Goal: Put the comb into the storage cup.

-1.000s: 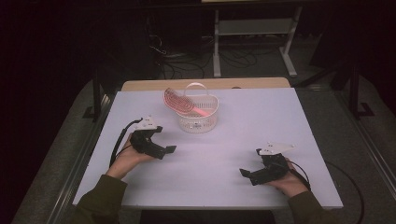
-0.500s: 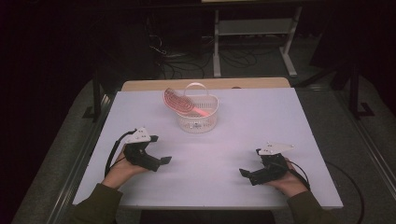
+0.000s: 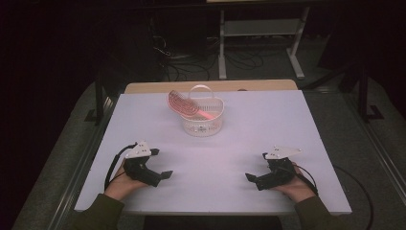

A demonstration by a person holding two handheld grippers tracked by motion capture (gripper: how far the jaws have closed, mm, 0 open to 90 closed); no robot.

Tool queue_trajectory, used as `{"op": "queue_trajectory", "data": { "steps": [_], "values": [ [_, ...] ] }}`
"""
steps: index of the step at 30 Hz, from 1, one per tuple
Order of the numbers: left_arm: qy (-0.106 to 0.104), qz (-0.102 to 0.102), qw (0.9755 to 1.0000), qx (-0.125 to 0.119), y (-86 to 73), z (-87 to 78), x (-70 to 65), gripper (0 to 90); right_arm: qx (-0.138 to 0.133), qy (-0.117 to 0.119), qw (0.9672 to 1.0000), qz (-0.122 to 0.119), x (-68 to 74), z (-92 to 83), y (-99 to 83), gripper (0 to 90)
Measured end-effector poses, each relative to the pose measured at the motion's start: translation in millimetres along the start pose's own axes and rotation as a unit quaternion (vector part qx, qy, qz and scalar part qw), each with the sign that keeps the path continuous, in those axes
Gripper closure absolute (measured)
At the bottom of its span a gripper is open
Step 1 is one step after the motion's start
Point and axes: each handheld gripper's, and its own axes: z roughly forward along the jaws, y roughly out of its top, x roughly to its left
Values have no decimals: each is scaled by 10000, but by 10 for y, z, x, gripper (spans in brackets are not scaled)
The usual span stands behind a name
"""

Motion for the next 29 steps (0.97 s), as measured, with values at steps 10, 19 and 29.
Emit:
{"op": "queue_trajectory", "data": {
  "steps": [10, 19, 29],
  "values": [
    [6, -84, 9999, 76, -111, 6, -4, 0, -3, -18, 10000, 27, -11, -8, -4, 0],
    [16, -10, 9999, 113, -126, 11, -11, 0, 19, -9, 10000, 15, -10, -2, -5, 0],
    [-25, 18, 9999, 131, -120, 13, -14, 0, 21, -4, 10000, 1, -10, -4, -6, 0]
  ]
}}
